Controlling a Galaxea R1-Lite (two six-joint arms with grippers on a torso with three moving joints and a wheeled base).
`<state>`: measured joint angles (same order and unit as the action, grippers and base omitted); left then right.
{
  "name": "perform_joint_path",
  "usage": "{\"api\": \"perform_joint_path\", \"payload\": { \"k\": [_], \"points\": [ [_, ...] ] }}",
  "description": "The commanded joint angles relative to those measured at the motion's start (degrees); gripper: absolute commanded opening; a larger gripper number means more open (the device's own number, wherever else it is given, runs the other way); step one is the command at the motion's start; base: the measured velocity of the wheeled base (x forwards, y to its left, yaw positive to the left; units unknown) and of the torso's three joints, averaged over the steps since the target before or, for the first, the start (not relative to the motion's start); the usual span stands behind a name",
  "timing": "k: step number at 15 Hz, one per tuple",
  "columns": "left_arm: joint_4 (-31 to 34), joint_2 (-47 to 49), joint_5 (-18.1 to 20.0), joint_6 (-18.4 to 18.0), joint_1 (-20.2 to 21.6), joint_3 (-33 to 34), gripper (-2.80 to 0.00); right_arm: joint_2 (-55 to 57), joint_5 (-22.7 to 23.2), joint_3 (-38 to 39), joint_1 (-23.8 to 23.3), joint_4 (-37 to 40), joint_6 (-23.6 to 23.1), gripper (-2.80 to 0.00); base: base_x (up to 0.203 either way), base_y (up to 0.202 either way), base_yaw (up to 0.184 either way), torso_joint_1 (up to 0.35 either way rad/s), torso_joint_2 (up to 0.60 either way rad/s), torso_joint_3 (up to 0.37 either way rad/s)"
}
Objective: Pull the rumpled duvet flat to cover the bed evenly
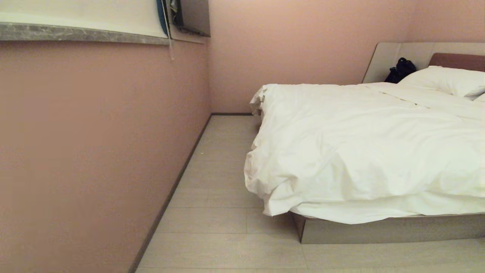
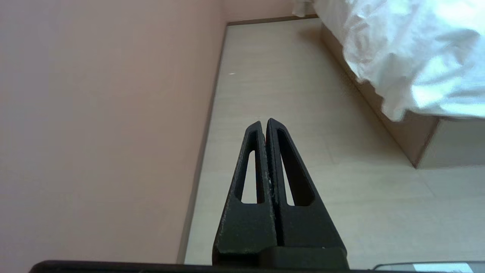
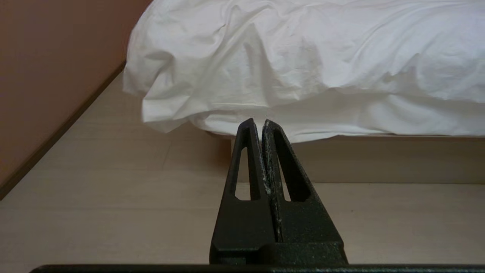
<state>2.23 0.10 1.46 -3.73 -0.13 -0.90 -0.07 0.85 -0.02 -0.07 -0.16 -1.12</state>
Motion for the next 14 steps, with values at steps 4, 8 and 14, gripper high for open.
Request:
{"api": "perform_joint_path", "payload": {
  "k": [4,8,14],
  "points": [
    [-0.03,-0.01,-0.06,0.21,0.05,0.02,-2.80,0.07,0.03,-0.04,-0.01,-0.02,-0.02,-2.80,-0.192,0.000,0.001,0.003,0.00,0.001],
    [-0.03,-0.01,-0.06,0.21,0.04,0.02,-2.80,0.07,0.03,-0.04,-0.01,-0.02,-0.02,-2.80,-0.191,0.000,-0.002,0.003,0.00,0.002],
    [-0.03,-0.01,-0.06,0.12,-0.02,0.02,-2.80,0.07,0.03,0.01,-0.01,-0.02,-0.02,-2.80,-0.035,0.000,0.002,-0.002,0.00,0.001]
  ]
}}
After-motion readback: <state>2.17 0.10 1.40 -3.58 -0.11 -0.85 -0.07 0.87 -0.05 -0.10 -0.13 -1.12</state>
